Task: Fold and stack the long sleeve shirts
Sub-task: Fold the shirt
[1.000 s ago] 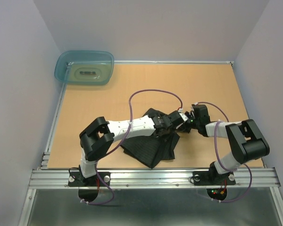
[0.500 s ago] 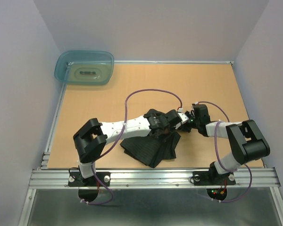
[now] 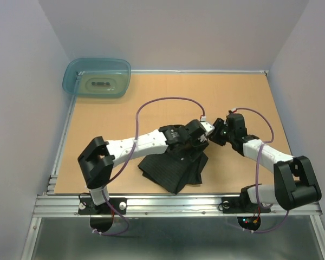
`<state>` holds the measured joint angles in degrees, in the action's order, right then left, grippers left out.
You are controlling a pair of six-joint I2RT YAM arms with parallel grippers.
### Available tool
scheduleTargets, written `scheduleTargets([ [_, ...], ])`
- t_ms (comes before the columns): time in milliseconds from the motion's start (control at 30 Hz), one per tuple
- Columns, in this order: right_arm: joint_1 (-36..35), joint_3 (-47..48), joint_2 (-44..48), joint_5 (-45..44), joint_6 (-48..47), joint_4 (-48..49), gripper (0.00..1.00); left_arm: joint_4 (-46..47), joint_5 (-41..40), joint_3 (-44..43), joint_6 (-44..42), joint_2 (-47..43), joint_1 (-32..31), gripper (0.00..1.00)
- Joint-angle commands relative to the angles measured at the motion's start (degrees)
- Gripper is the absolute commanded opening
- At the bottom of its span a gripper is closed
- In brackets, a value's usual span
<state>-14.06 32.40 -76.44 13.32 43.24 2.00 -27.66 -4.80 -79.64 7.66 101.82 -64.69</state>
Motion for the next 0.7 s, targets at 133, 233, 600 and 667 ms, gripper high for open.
scheduleTargets([
  [133,-0.1,11.1,9.9,-4.6,-6.4,-11.3,0.52,6.6,4.1,8.4,9.9,-18.8,11.2,0.72],
  [233,-0.3,14.3,10.2,1.8,-6.2,-11.2,0.52,9.9,8.6,14.4,12.8,-22.2,18.2,0.64],
  [600,-10.3,8.0,3.6,13.6,6.7,12.4,0.51,16.6,14.5,27.0,17.7,-16.3,24.3,0.38],
  [667,-10.2,3.4,2.4,12.1,10.4,20.6,0.5,17.3,14.6,28.6,18.4,-15.6,24.8,0.38],
])
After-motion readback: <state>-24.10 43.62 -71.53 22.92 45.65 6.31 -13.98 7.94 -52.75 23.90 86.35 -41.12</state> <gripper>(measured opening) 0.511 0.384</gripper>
